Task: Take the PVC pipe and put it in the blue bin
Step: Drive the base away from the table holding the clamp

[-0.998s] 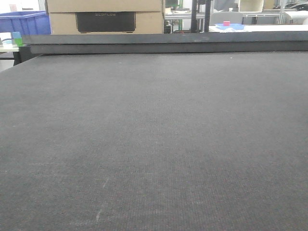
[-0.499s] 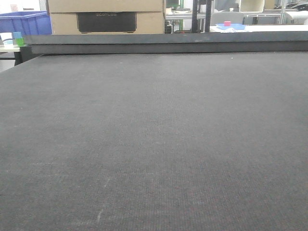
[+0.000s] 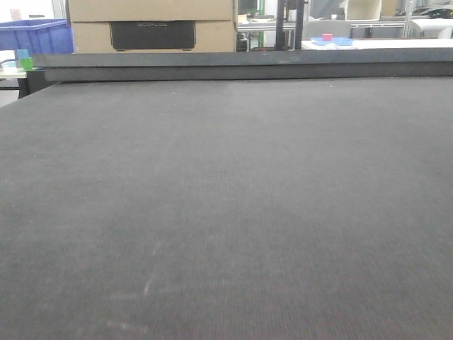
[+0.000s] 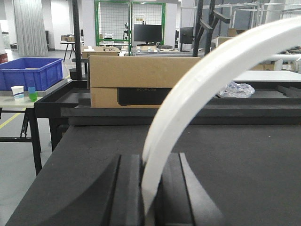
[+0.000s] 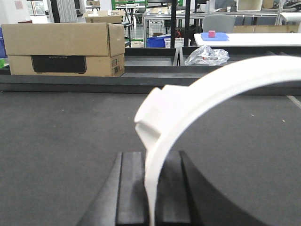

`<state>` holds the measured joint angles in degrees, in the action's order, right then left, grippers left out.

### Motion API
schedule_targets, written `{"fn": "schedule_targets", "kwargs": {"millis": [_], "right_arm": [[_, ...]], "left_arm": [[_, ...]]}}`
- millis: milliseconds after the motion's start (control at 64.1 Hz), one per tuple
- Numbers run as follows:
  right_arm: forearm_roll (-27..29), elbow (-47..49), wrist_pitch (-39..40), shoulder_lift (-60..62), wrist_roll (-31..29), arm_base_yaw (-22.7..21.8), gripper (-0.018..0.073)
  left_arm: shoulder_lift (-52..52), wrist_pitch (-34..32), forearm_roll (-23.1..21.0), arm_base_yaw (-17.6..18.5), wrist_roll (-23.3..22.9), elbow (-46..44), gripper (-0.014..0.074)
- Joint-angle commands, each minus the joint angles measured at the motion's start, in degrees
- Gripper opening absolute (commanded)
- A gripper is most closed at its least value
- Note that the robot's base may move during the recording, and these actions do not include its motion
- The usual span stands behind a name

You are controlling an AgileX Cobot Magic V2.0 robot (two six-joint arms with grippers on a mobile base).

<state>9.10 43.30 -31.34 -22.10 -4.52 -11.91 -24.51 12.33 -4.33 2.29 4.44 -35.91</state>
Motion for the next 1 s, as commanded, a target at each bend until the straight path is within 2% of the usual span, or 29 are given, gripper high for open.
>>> {"fn": "schedule_targets", "kwargs": {"millis": [0,982], "right_arm": [[0.02,-0.01,1.77,0.13,-0.03,-0.06,-0.0162],[0.02,-0.01,1.85,0.13,-0.03,-0.06,-0.0162]], "left_arm": [[0.02,-1.38,-0.1,0.35,-0.04,-0.16,-0.0111],[0.39,-1.41,-0.1,0.35,-0.04,-0.16,-0.0111]]}}
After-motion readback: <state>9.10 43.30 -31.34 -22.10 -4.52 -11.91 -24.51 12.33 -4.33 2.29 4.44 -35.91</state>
